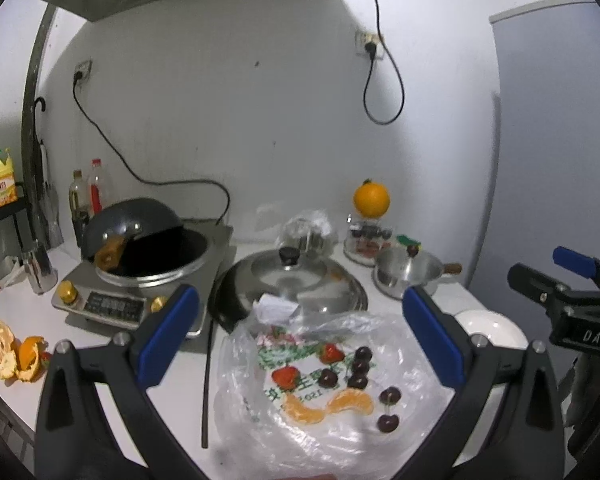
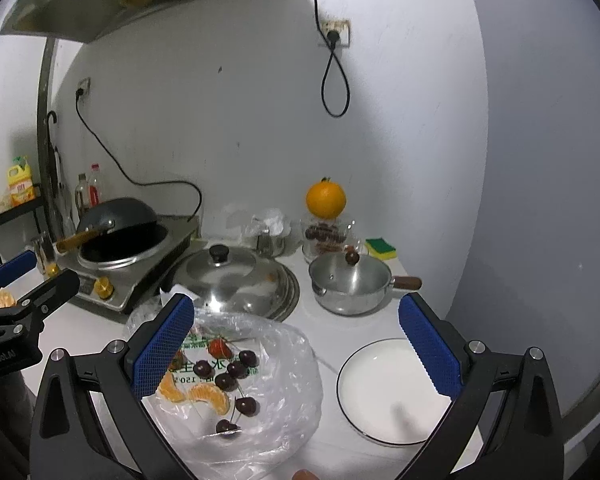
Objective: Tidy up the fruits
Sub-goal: 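Move both tools toward the fruit on the clear plastic bag, then lower right tool onto a dark cherry while left tool lowers onto a tangerine segment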
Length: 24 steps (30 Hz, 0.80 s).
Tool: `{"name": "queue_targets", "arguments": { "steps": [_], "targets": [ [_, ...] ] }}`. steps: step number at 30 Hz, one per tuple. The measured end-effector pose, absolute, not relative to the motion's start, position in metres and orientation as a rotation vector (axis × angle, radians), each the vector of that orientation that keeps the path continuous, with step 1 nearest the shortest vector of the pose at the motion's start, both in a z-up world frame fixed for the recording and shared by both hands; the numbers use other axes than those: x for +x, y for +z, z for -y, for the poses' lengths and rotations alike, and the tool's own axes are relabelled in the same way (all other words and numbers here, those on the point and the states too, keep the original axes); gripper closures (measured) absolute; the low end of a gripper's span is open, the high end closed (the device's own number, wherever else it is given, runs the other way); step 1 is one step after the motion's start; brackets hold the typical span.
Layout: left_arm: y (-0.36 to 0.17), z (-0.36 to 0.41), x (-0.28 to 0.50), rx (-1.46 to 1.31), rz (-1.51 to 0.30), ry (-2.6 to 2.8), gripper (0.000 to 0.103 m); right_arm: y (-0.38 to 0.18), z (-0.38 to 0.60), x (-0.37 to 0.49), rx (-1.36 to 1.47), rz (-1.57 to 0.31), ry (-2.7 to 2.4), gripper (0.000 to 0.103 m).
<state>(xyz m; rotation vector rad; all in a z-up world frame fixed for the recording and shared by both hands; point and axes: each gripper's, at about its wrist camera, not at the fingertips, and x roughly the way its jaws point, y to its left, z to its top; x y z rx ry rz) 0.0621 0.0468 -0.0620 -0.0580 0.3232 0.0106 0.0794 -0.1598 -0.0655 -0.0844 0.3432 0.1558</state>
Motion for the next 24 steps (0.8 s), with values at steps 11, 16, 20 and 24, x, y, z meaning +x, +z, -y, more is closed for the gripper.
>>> {"name": "queue_targets", "arguments": {
  "steps": [11,16,20,24],
  "targets": [
    [-0.108,-0.065,0.088,-0.053,-0.448,0.028,0.000,-0.110,0.136,0.114,-0.110,-0.465,0.210,0.000],
    [-0.124,-0.072,0.096,-0.048,-0.496,0.035,0.000,-0.128,0.124,0.125,-0.131,-0.519,0.255,0.000],
    [-0.136,-0.069,0.101,-0.033,-0.536,0.026,0.001,-0.150,0.120,0.135,-0.141,-0.578,0.281,0.001],
    [-0.150,-0.062,0.106,-0.018,-0.579,0.007,0.001,-0.172,0.120,0.143,-0.154,-0.643,0.288,0.017]
  ]
}}
